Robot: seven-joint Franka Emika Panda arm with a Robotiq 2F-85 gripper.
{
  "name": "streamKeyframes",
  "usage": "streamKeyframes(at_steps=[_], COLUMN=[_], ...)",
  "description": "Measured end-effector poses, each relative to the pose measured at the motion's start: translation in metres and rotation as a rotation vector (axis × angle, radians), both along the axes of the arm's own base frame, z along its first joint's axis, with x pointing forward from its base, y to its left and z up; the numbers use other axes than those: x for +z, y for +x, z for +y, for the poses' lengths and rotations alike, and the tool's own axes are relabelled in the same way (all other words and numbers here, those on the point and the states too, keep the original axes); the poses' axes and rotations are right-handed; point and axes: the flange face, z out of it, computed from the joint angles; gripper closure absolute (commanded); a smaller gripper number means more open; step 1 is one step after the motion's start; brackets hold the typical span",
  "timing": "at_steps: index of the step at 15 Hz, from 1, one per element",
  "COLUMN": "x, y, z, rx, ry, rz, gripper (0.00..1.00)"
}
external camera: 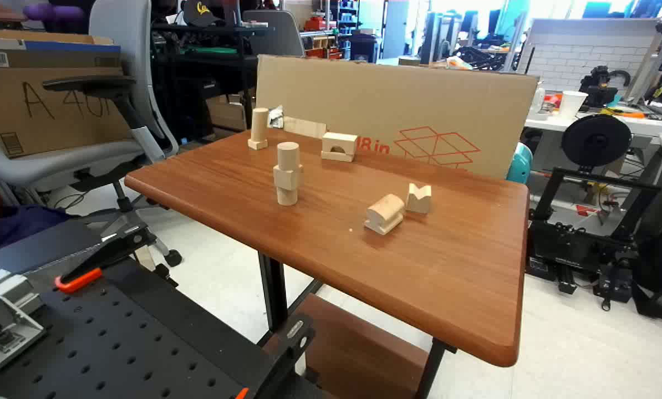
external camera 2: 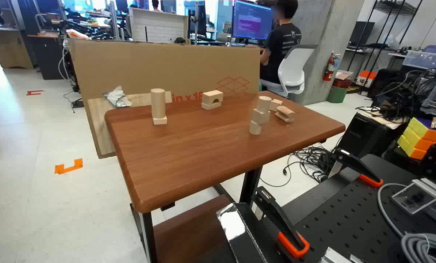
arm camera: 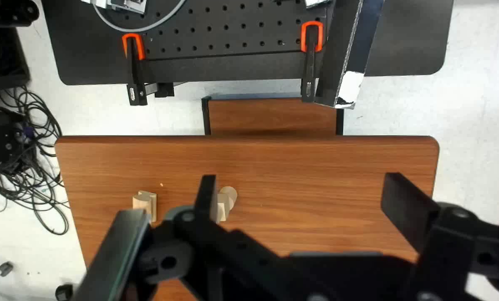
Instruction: Put the wooden block that is at the right back corner on the blocks in the back
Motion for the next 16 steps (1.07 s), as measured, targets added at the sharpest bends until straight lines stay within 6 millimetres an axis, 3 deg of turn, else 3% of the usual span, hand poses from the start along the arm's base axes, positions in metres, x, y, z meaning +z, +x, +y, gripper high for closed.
streamKeyframes(at_steps=[10, 13, 16], x=[0.002, 0.009, 0.015], y=[0.003, 0.015, 0.036], z=[-0.006, -0.025, -0.058], rx=[0.000, 0.011, 0.024], ry=[0.009, 0.045, 0.100], rz=[0.000, -0.003, -0.014], gripper=[0.00, 0.00, 0.00])
